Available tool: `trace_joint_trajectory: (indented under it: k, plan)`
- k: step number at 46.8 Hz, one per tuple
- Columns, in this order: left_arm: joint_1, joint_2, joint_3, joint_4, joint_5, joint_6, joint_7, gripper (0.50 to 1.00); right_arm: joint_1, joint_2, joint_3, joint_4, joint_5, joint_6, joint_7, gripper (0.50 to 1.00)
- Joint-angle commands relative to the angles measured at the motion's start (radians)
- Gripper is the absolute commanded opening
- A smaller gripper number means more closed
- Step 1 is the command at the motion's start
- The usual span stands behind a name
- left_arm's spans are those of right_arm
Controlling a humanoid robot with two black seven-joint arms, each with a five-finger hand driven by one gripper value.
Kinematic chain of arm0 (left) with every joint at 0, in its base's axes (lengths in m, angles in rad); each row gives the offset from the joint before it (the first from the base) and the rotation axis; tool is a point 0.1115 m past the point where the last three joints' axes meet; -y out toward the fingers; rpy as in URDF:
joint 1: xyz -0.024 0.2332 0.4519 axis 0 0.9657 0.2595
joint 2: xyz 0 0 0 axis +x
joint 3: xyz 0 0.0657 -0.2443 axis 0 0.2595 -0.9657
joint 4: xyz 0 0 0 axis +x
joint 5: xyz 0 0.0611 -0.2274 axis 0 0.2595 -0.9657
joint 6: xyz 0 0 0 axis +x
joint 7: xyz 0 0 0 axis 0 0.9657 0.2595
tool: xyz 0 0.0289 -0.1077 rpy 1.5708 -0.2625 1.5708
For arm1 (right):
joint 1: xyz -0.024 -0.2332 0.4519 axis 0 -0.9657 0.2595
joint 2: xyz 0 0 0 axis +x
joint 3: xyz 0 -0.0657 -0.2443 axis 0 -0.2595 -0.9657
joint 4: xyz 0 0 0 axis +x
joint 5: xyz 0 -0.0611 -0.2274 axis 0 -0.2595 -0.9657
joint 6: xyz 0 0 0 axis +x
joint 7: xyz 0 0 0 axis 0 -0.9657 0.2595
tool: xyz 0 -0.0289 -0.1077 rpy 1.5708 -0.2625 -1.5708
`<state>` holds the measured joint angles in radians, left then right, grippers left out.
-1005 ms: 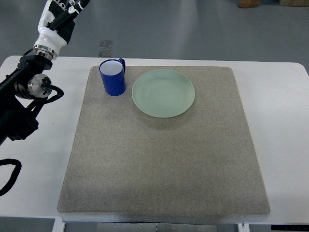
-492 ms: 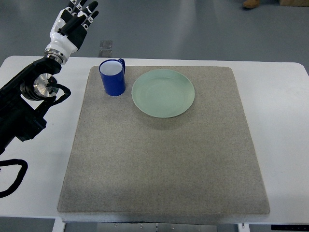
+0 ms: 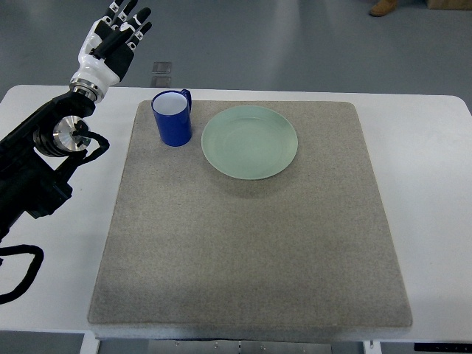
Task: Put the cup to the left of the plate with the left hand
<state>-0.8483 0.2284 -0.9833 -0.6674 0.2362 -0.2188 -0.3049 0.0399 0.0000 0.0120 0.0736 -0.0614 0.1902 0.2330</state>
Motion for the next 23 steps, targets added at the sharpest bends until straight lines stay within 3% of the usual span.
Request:
trace_joint_trajectory:
  k: [1, 23]
  plan:
    - [-0.002, -0.001, 0.002, 0.0, 0.002, -0.004, 0.0, 0.999, 0.0, 0.0, -0.001, 0.0, 0.0, 0.0, 0.0, 0.932]
    - [-0.008, -0.001, 0.0, -0.006, -0.001, -0.004, 0.0, 0.999, 0.0, 0.0, 0.0, 0.0, 0.0, 0.0, 0.0, 0.932]
